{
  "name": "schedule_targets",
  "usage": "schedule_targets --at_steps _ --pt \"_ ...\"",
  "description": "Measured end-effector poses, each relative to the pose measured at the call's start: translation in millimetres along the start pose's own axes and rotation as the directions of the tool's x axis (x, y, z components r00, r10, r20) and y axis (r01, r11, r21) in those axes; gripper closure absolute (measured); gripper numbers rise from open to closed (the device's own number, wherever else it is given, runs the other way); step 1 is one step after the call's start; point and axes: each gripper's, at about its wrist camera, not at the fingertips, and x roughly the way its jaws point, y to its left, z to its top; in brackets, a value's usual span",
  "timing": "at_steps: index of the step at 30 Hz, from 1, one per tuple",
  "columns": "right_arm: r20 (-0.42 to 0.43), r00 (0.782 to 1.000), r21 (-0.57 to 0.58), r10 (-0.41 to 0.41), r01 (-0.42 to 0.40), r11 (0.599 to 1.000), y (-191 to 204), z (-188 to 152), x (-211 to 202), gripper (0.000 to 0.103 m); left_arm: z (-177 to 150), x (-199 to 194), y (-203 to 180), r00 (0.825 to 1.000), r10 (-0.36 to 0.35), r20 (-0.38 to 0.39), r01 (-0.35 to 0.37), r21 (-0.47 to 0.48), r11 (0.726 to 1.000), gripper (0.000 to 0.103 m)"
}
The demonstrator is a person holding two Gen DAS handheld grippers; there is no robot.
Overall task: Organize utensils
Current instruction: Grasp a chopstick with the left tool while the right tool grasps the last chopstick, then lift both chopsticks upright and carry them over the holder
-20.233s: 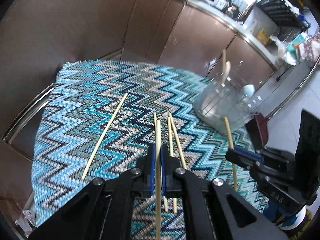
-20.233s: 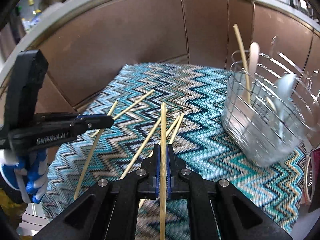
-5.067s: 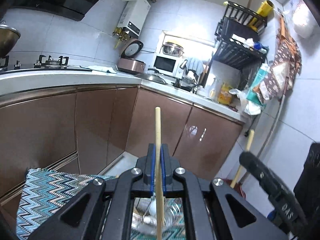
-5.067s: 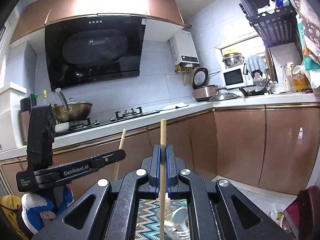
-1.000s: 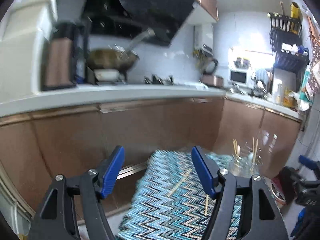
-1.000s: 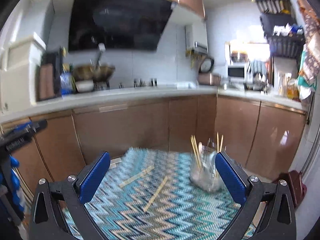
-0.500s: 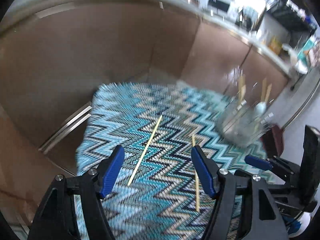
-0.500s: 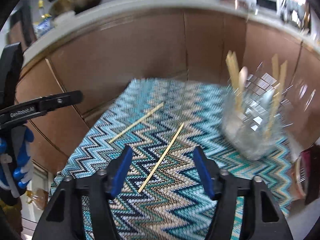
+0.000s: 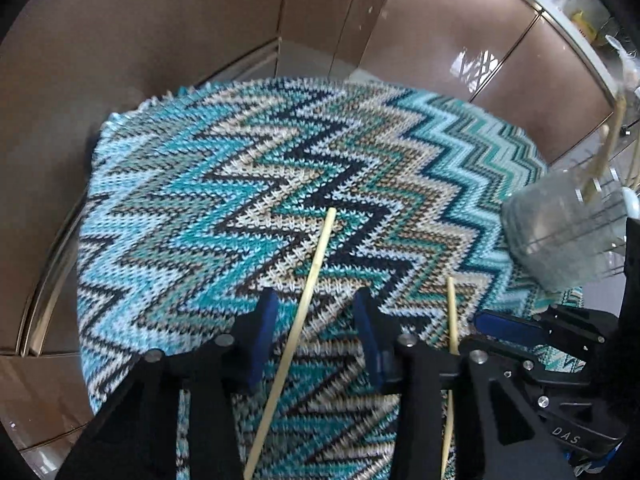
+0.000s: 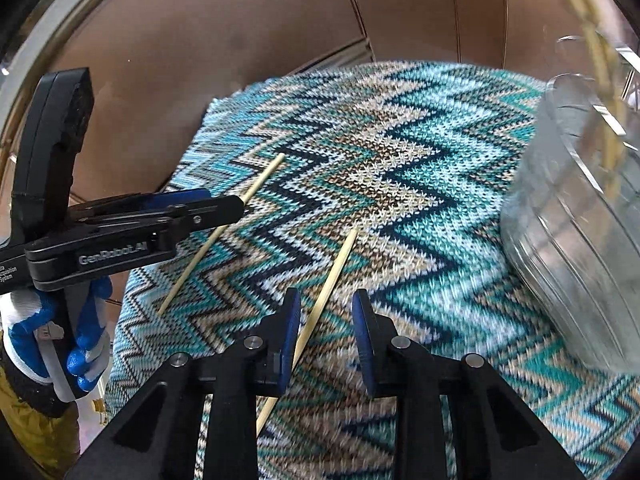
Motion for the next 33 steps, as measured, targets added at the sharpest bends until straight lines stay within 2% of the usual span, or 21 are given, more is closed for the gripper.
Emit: schedule_targets --at_steps 3,12,19,27,33 --pt "-0.028 1.0 -0.004 -0.009 0.008 1.0 -0.8 8.8 10.1 0.079 4.8 11.6 -0.3 0.999 0.007 -0.033 -0.007 0.022 1.0 0.076" --pt "-0.078 0.996 -0.037 -0.041 0.038 0.999 5.1 21.6 26.5 0.09 8.8 14.7 -1.9 0.999 0.036 -0.036 -0.034 0.064 0.997 0.094" --pt "-0.075 0.995 -0.043 -0.059 0.056 0.998 4.9 23.4 29.9 0.091 5.4 14.9 -3.9 0.999 0.052 -0.016 -0.051 0.055 0.997 0.099" --pt "-0.03 0.999 -0.02 -0.024 0.024 1.0 5.7 9.0 17.4 0.096 -19.6 -20.5 6.3 0.998 0.021 0.066 -0.02 -0.014 1.0 0.099" --pt "0.083 0.996 -0.058 0.017 -0.012 0.998 27.2 -14.8 -28.5 0.098 -48.8 -81.4 4.1 0.982 0.018 0.19 -0.015 -0.018 1.0 0.099"
